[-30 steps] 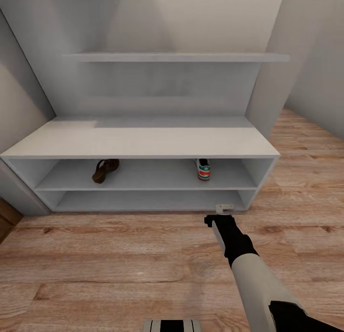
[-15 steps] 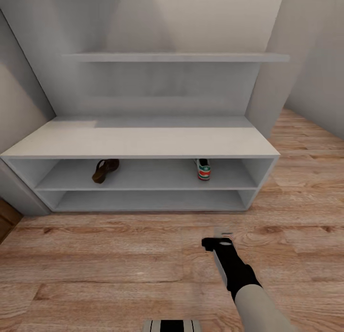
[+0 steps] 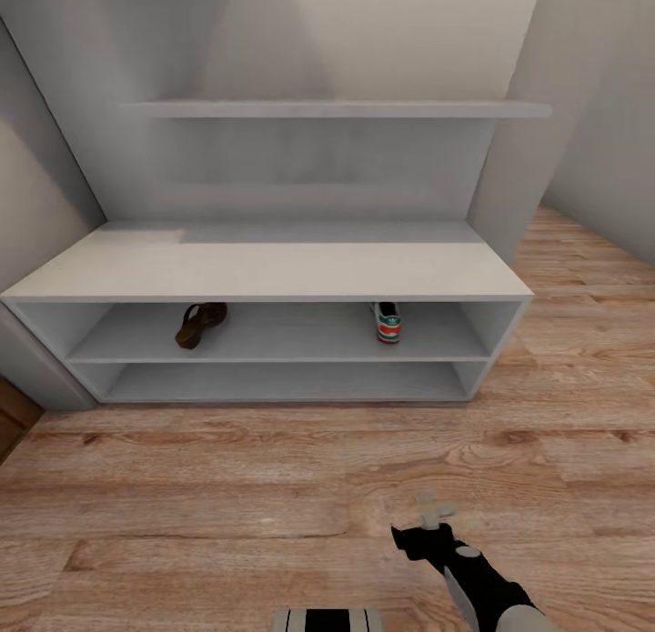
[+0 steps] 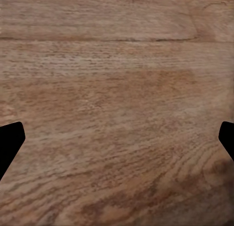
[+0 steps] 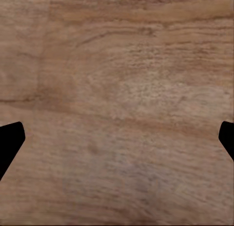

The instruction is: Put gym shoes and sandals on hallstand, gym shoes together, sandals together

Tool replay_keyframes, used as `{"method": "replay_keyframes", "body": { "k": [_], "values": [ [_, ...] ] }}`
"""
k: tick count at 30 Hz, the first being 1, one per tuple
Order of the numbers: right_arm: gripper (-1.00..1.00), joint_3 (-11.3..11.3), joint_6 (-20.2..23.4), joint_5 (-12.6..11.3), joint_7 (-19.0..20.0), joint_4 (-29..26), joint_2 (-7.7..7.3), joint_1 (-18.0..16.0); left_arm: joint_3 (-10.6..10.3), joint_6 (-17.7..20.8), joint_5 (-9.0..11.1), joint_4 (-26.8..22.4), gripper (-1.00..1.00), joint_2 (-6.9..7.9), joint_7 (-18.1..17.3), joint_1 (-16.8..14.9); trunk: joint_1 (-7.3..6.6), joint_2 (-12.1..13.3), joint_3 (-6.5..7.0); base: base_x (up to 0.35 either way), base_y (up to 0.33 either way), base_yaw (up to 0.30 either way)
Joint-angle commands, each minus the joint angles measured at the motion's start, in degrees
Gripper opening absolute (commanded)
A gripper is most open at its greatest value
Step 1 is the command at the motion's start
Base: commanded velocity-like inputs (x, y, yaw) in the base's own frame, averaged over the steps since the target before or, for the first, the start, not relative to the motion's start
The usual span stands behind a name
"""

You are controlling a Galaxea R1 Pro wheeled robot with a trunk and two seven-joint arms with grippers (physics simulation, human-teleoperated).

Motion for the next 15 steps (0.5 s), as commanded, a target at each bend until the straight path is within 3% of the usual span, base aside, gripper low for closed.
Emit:
{"method": "replay_keyframes", "body": {
  "k": [1,2,3,6,10,15],
  "values": [
    [1.0,-0.5,-3.2,0.6,1.9,2.8,-1.03,0.0,0.5,-0.2,-0.5,0.0,1.0,-0.06,-0.3,-0.1,-0.01,0.0,-0.04,0.0,0.0,0.0],
    [1.0,-0.5,-6.3,0.6,3.2,5.5,-2.14,0.1,0.6,-0.3,-0.5,0.0,1.0,-0.07,-0.3,-0.1,-0.01,0.0,-0.04,0.0,0.0,0.0],
    [1.0,-0.5,-12.5,0.7,5.0,10.8,-4.78,0.3,0.8,-0.2,-0.4,0.0,1.0,-0.08,-0.3,-0.1,-0.01,0.0,-0.04,0.0,0.0,0.0],
    [1.0,-0.4,-17.0,0.7,5.7,13.8,-7.49,0.6,0.9,-0.3,-0.3,0.0,1.0,-0.08,-0.3,-0.1,-0.01,0.0,-0.04,0.0,0.0,0.0],
    [1.0,-0.4,-19.3,0.6,5.8,15.2,-8.62,1.8,1.0,-0.3,-0.1,0.1,1.0,-0.16,-0.2,-0.1,-0.01,0.0,-0.04,0.0,0.0,0.0],
    [1.0,-0.4,-19.7,0.5,5.6,15.5,-8.69,2.2,1.1,-0.3,0.1,0.6,1.0,-0.17,-0.1,-0.1,-0.01,0.0,-0.04,0.0,0.0,0.0]
  ]
}}
